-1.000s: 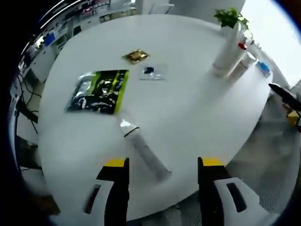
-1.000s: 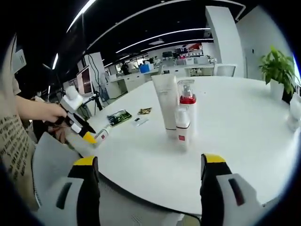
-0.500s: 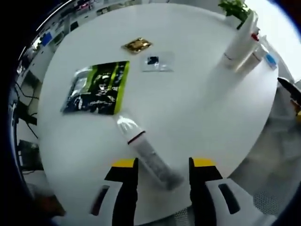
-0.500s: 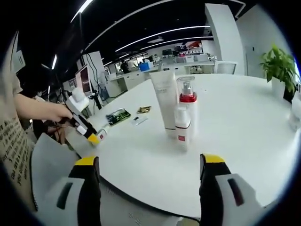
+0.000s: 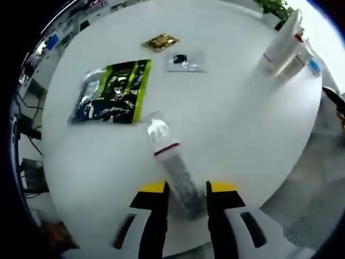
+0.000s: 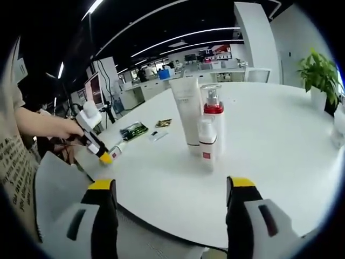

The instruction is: Arrange the skincare products in the storage area until every visible bottle or jar stands upright without overlapping.

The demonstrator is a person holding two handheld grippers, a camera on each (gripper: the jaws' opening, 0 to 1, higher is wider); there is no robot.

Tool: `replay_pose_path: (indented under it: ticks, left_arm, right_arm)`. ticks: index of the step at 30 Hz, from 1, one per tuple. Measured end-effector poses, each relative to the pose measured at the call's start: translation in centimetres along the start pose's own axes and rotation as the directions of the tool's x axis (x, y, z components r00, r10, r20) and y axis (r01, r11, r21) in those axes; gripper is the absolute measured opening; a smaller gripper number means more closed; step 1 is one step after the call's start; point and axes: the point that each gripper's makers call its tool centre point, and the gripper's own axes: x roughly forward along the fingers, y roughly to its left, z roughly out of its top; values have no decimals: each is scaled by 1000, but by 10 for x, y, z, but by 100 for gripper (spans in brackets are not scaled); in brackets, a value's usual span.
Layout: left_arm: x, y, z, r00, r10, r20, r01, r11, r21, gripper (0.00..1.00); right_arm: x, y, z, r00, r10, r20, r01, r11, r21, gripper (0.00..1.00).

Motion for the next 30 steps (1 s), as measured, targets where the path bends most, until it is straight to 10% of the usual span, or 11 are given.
replay_pose_path:
  ticks: [30]
  left_arm:
    - [-4, -5, -1, 995, -69, 66, 78, 986, -147, 16]
  right_arm:
    - [-6, 9, 10, 1000, 14, 8, -13, 999, -33, 80]
